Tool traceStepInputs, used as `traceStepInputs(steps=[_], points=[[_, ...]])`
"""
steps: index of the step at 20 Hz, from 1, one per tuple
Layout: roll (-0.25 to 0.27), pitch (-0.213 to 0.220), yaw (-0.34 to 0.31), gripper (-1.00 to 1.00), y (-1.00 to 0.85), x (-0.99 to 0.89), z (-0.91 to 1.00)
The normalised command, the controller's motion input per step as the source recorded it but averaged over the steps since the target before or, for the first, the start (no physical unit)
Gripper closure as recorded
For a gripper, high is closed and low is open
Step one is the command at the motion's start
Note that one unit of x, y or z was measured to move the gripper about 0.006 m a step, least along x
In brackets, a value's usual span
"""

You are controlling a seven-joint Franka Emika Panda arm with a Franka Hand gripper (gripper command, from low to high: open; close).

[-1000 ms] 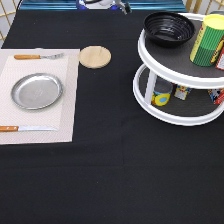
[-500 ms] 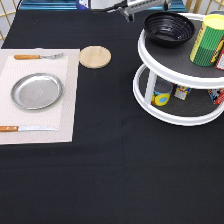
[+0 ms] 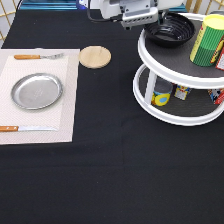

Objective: Pick up the bowl from the lazy Susan and put bowl on the plate

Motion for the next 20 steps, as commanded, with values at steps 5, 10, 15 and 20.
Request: traceStepInputs(steps=[5,10,15,20], points=[[-0.108,0.0,0.0,1.0,0.29,-0.19,0.0],[-0.106,-0.021,0.0,1.0,0.17,-0.17,-0.08],[-0.11,-0.078,0.0,1.0,0.03,-0.03,-0.11],[-0.065,-0.047,-0.011,1.0,0.0,0.0,0.13]])
